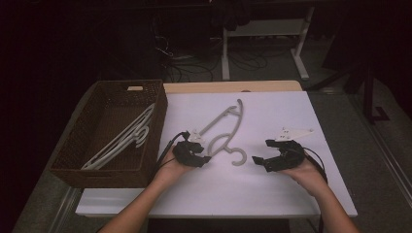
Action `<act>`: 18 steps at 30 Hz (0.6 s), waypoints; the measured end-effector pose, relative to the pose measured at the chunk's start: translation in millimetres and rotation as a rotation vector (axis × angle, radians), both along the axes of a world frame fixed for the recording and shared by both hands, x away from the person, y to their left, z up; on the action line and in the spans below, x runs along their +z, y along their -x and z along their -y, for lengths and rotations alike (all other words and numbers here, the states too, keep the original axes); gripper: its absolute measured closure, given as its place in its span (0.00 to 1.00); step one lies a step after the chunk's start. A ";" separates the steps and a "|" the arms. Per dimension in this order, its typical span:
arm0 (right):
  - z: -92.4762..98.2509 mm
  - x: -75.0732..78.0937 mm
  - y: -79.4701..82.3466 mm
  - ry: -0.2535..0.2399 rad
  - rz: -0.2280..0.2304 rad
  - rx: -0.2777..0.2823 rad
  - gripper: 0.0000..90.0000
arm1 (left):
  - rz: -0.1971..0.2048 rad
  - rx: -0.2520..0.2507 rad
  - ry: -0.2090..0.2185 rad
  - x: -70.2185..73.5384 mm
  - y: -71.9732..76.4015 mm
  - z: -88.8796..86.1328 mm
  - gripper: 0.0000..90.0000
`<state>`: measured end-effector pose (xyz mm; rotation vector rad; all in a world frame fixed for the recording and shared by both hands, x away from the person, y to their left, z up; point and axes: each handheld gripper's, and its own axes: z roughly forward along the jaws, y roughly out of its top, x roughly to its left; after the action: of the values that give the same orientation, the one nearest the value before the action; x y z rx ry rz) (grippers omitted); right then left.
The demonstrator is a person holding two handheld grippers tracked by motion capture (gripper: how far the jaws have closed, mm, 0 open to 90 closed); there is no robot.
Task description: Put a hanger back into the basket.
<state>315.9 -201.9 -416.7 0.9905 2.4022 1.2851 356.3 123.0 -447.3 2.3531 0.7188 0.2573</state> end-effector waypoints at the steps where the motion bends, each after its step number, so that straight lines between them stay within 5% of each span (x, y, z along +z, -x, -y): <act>1: -0.1 0.1 0.0 0.000 0.000 0.000 0.17 | 0.002 -0.007 -0.004 -1.0 0.2 0.9 0.61; 12: 0.6 -0.8 -0.2 0.002 -0.003 -0.002 0.17 | 0.004 -0.052 -0.008 -5.0 1.7 6.4 0.83; 18: -1.8 -1.8 0.2 0.006 -0.008 0.006 0.17 | -0.041 -0.043 0.063 -8.9 -3.1 -1.0 0.91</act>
<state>315.7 -200.1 -418.5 0.9894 2.4148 1.2782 359.4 124.1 -456.2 2.3168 0.6850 0.1658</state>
